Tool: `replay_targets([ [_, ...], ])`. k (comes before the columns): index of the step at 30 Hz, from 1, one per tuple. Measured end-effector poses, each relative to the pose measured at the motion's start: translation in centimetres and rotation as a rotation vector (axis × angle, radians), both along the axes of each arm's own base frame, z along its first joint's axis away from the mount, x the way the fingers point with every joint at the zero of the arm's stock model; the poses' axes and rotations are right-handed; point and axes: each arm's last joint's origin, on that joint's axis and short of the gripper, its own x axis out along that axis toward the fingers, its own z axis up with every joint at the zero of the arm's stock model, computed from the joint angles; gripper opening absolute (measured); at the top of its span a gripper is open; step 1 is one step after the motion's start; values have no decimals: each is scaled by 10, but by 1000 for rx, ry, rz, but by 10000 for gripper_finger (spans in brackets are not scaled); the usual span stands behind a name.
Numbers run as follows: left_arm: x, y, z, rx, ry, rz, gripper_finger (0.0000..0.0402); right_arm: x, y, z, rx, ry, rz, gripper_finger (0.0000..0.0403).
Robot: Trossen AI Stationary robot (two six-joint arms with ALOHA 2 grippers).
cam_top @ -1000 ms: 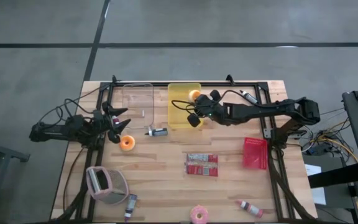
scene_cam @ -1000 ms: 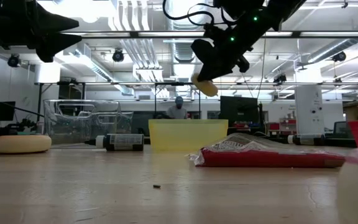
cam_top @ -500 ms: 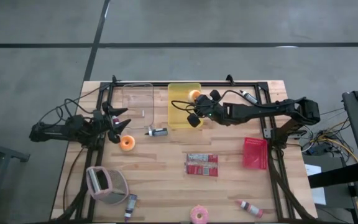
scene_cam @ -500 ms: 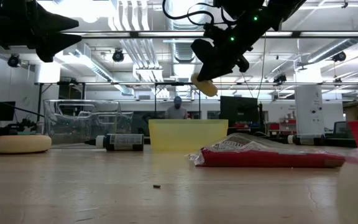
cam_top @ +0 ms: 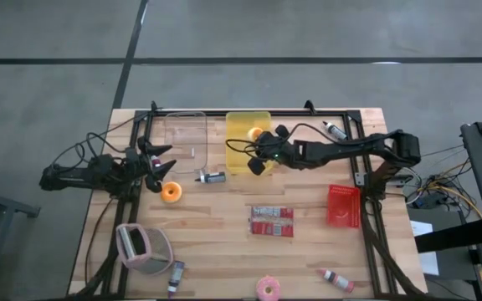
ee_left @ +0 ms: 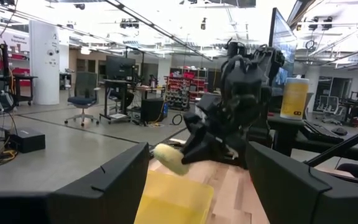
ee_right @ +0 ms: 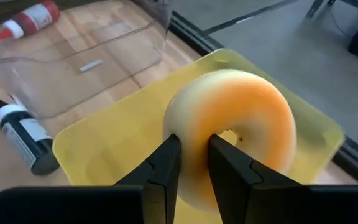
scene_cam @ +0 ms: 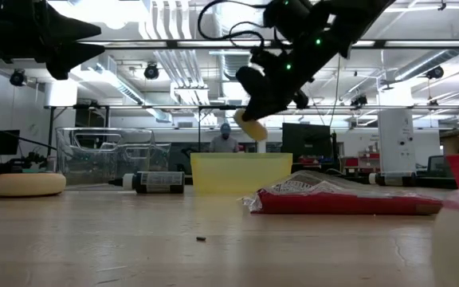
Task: Pick & Place Food Item
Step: Put the right orange donut into the yellow bin, then put the orange donut into the yellow bin
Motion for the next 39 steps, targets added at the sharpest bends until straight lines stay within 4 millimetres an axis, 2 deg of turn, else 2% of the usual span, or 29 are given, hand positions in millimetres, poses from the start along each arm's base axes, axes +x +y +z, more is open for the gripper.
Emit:
replay_targets([
  [5,0,0,0,0,0,1,275,9,-1,-23,11,40,2,75],
  [11,0,0,0,0,-1,1,275,14,-1,-40,65,34,-22,75],
  [18,0,0,0,0,-1,0,275,15,-1,-41,72,34,-14,88],
  [32,0,0,0,0,-1,0,275,16,0,-42,103,30,22,190],
  [39,0,0,0,0,0,0,275,15,0,-42,102,30,20,205],
])
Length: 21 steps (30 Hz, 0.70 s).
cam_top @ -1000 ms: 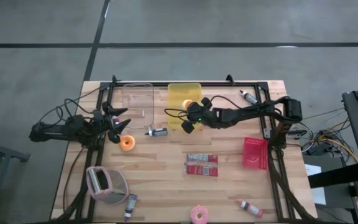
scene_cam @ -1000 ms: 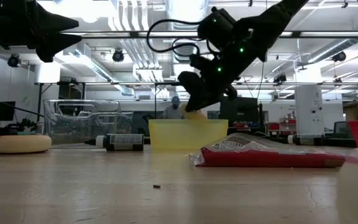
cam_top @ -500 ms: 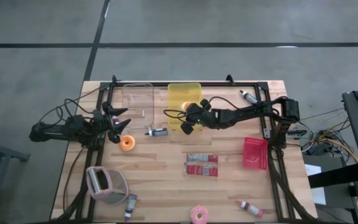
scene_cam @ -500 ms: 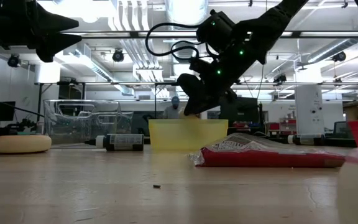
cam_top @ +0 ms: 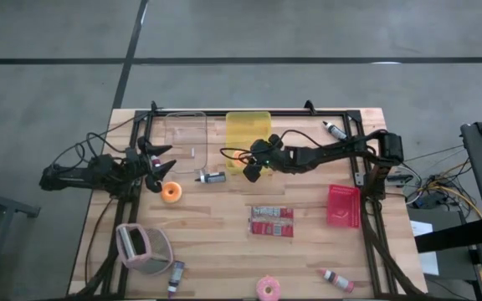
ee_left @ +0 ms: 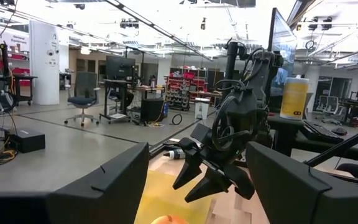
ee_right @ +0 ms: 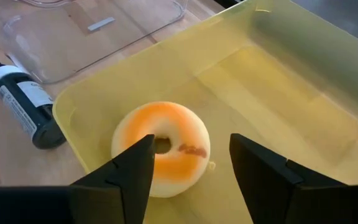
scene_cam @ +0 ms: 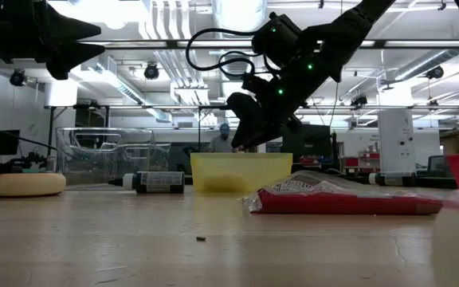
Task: Pick & Place Food Item
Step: Put the orange donut into the yellow bin
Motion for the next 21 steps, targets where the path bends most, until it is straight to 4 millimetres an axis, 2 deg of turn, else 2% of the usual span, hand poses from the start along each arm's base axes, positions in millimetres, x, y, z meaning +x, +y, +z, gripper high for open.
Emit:
replay_targets([
  [13,0,0,0,0,0,0,275,0,0,1,-2,-6,-1,206],
  [21,0,0,0,0,0,0,275,12,1,19,12,-79,36,205],
])
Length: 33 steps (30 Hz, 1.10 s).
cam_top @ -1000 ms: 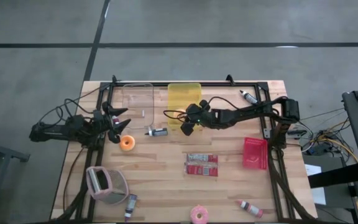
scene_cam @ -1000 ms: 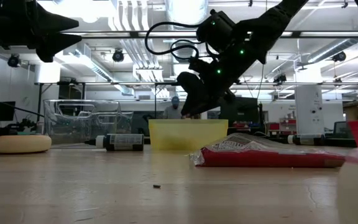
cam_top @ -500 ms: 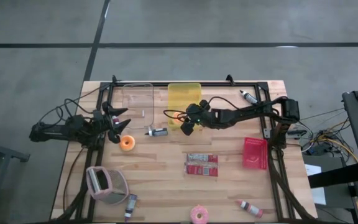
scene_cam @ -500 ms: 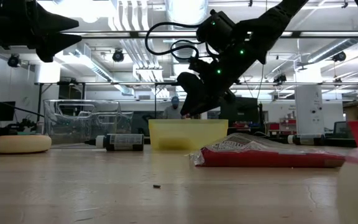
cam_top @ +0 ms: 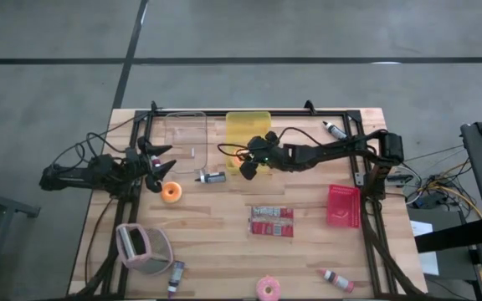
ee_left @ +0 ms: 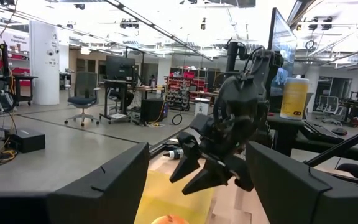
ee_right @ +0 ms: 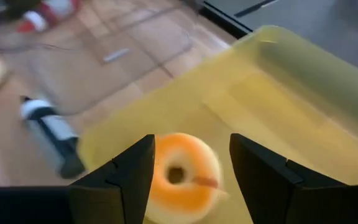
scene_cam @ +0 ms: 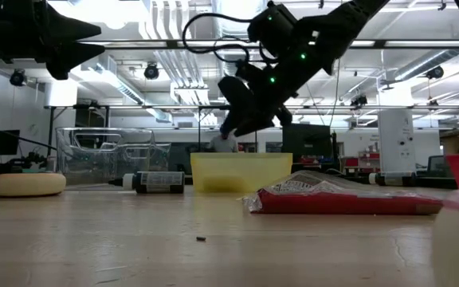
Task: Pick & Place Food Item
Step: Put the orange donut into the yellow bin
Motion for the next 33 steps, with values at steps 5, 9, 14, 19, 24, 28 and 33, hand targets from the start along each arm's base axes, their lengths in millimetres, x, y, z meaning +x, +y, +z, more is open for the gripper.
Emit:
replay_targets([
  [5,0,0,0,0,0,0,275,7,7,9,24,-24,114,202],
  [9,0,0,0,0,0,0,275,10,18,12,-49,-10,197,188],
  [14,0,0,0,0,0,0,275,10,33,19,-151,-56,286,166],
  [19,0,0,0,0,-1,0,275,2,42,29,-165,-59,303,163],
  [24,0,0,0,0,0,0,275,-20,53,36,-153,-43,332,184],
  [28,0,0,0,0,4,0,275,-48,58,45,-136,-63,335,195],
  [33,0,0,0,0,4,0,275,-92,60,48,-129,-128,327,193],
])
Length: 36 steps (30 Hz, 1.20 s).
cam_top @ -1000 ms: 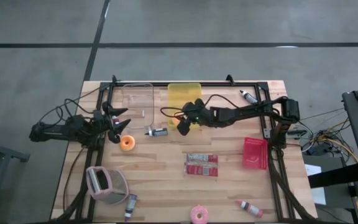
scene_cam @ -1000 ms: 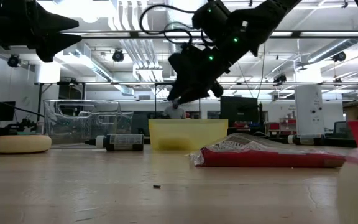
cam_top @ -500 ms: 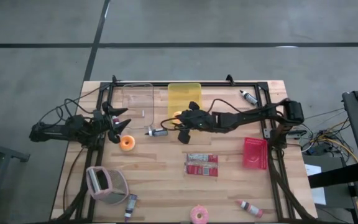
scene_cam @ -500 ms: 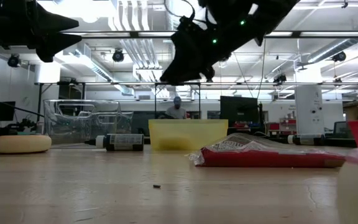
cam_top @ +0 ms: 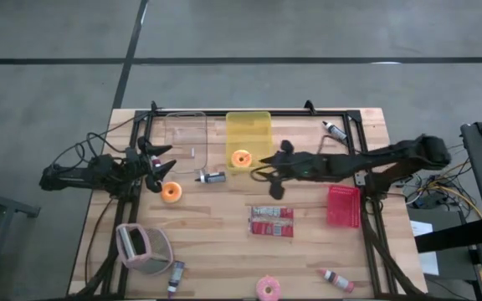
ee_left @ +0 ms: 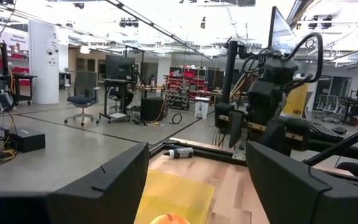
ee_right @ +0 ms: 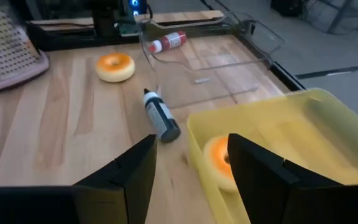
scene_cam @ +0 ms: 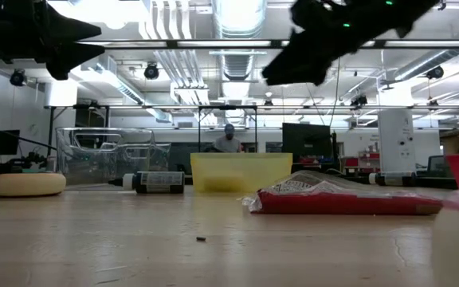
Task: Pick & Place Food Item
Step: Put the orange donut into the yellow bin
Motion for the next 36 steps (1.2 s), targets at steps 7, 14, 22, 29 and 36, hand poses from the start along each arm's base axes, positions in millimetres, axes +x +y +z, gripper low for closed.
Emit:
replay_targets([
  [7,0,0,-1,1,8,0,275,-59,-2,-14,-27,-227,-14,183],
  [14,0,0,-1,1,9,0,275,-99,-4,-28,-31,-404,-27,185],
  [22,0,0,-1,1,11,-1,275,-126,-9,-39,-62,-452,-199,178],
  [29,0,0,-1,1,13,0,275,-130,-6,-45,-130,-419,-137,186],
  [36,0,0,-1,1,13,0,275,-128,-4,-50,-187,-360,-97,196],
])
